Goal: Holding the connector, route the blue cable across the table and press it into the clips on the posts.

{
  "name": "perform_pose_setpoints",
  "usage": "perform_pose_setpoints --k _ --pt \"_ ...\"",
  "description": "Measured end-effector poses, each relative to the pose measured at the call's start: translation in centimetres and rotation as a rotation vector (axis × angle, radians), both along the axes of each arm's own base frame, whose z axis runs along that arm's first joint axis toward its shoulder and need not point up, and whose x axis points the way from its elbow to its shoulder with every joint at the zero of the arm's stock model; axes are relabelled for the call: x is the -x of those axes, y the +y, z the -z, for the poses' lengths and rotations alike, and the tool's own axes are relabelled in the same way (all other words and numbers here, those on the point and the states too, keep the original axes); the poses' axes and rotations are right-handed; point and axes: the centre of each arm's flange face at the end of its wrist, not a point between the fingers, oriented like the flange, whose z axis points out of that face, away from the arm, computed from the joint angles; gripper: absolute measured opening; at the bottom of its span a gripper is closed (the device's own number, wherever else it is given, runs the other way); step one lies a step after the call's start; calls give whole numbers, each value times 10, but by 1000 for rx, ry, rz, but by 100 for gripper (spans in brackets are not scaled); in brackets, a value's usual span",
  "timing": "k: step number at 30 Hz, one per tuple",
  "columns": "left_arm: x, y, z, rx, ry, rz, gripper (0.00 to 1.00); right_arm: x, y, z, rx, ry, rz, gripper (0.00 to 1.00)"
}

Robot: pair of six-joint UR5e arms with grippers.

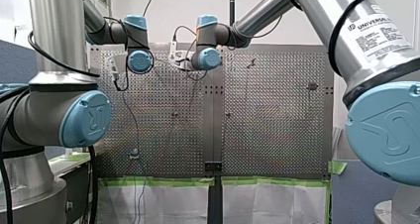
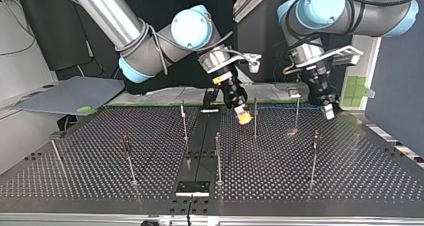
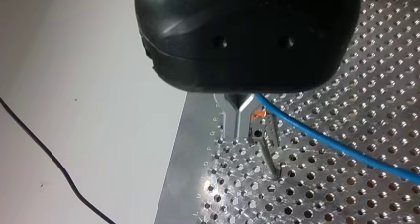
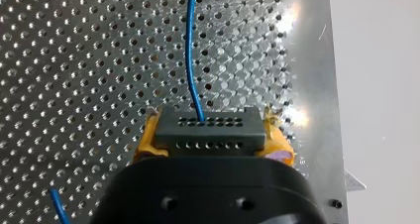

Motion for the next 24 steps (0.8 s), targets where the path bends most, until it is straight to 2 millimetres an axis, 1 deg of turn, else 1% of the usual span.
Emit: perform_pose_setpoints --k 9,15,19,24 --pt "-17 11 -7 -1 -19 10 0 -12 -12 -25 10 -53 -24 0" --pt "-25 16 -13 6 -48 33 0 -20 -23 -31 14 -63 -20 0" --pt "-34 19 -9 0 -43 47 0 -22 -29 -28 12 -62 -16 0" --pt "-43 23 -2 -5 -36 56 0 -24 -35 -14 0 -47 -12 0"
